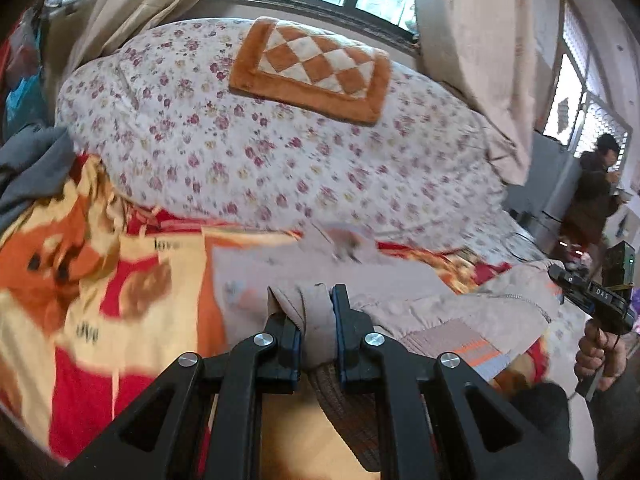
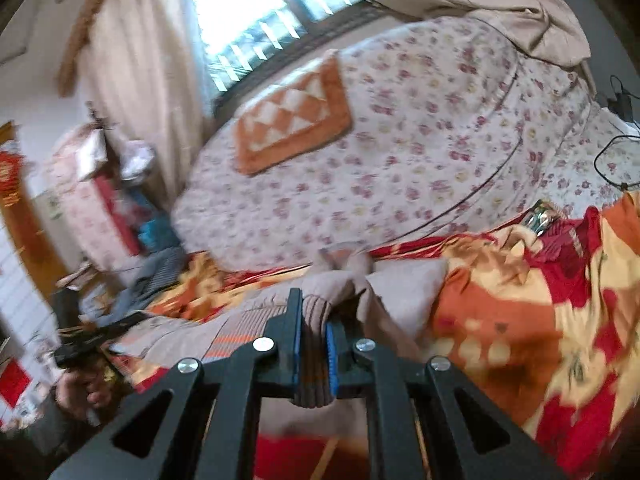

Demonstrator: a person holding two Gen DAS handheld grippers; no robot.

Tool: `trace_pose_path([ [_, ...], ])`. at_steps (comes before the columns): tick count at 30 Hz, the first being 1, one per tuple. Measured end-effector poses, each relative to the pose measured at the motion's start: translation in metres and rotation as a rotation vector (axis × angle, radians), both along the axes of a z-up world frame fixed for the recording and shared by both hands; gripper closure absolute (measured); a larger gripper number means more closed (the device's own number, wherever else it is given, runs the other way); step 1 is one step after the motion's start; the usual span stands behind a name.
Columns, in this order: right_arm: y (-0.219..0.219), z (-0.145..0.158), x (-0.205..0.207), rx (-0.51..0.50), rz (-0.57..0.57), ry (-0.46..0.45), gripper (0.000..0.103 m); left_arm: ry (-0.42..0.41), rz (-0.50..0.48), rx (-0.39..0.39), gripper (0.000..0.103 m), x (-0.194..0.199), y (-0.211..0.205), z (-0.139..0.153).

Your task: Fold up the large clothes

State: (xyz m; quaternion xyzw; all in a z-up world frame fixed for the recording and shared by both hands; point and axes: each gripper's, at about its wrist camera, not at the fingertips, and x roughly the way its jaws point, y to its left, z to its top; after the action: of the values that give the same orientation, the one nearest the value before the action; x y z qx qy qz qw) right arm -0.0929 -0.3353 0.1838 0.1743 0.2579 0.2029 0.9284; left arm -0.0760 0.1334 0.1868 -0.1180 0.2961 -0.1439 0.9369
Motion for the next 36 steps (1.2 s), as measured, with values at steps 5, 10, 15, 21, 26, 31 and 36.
trace_pose_path([
  [5,0.011,-0.037,0.094,-0.01,-0.094,0.045,0.094,0.019,0.063,0.046,0.096,0.107,-0.005,-0.013],
  [10,0.021,-0.07,0.173,0.006,-0.206,0.135,0.093,0.049,0.103,0.089,0.095,0.175,-0.012,-0.057],
  [15,0.032,-0.132,0.237,-0.017,-0.255,0.312,0.093,0.196,0.169,0.106,0.089,0.218,-0.009,-0.135],
  [21,0.031,-0.159,0.255,-0.031,-0.256,0.355,0.092,0.225,0.122,0.146,0.084,0.243,-0.015,-0.139],
  [26,0.027,-0.171,0.254,0.006,-0.257,0.387,0.091,0.324,0.047,0.103,0.067,0.253,-0.005,-0.151],
  [31,0.022,-0.174,0.251,0.038,-0.259,0.399,0.084,0.306,0.109,0.025,0.03,0.251,0.014,-0.145],
  [36,0.022,-0.169,0.245,0.051,-0.274,0.389,0.079,0.23,0.288,-0.02,0.003,0.239,0.05,-0.129],
])
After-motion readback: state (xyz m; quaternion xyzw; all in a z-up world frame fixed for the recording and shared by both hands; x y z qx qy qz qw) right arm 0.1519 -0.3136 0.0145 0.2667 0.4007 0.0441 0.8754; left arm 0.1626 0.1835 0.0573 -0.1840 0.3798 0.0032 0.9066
